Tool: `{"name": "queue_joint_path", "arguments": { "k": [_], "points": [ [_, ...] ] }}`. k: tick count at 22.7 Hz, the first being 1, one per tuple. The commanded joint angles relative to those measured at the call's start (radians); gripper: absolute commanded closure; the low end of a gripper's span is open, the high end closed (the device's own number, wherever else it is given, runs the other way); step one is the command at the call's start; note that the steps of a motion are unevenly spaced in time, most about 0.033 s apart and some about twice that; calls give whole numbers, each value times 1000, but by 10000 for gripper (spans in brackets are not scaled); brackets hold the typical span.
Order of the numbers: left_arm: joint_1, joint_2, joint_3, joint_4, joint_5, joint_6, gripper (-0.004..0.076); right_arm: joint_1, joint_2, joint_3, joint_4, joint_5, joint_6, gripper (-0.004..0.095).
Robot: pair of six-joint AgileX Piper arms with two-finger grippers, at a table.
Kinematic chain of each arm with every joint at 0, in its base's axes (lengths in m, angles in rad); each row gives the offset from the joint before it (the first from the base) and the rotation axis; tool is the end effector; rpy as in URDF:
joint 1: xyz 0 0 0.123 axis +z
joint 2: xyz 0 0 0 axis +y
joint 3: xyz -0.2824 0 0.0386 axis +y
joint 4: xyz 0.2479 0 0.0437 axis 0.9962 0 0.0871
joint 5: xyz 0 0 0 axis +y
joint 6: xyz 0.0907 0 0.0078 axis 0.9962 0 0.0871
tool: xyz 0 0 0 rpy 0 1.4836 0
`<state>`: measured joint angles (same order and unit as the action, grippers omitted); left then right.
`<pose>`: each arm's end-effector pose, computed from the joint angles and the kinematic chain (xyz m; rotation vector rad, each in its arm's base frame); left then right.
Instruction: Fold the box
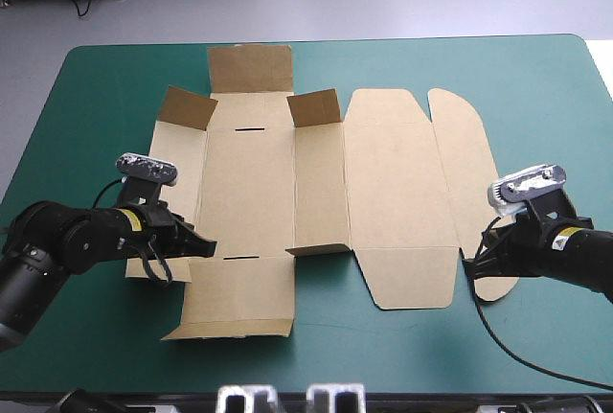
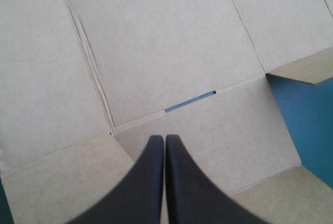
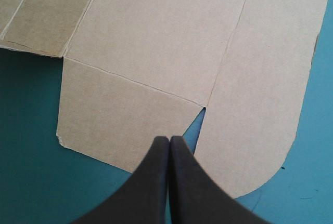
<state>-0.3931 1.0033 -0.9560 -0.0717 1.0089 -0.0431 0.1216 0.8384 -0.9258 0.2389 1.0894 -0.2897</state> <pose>0.1659 -0.0748 0.3389 0.4208 2.5222 -0.2623 0.1347 0.0357 0.3540 -0.4557 2.4180 0.2369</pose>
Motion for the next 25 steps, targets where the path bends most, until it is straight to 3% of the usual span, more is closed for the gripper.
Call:
{"name": "queue_joint_path", "arguments": {
  "k": [1, 4, 6, 10, 13, 20, 23, 25],
  "points": [
    [-1, 88, -96, -19, -54, 30, 709, 1, -4, -23, 21, -39, -7, 926],
    [26, 194, -194, -19, -49, 63, 709, 1, -4, -23, 23, -39, -7, 926],
    [130, 251, -269, -47, -22, 97, 709, 1, -4, -23, 28, -39, -7, 926],
    [441, 307, -333, -398, 160, 427, 709, 1, -4, -23, 28, -39, -21, 926],
    [639, 316, -333, -511, 282, 559, 709, 1, -4, -23, 28, -39, -21, 926],
    [888, 361, -333, -504, 282, 536, 708, 1, -4, -23, 28, -39, -24, 926],
    [896, 423, -333, -514, 282, 496, 627, 1, -4, -23, 30, -39, -24, 926],
    [894, 475, -327, -548, 282, 496, 512, 1, -4, -23, 30, -39, -24, 926]
  ]
}}
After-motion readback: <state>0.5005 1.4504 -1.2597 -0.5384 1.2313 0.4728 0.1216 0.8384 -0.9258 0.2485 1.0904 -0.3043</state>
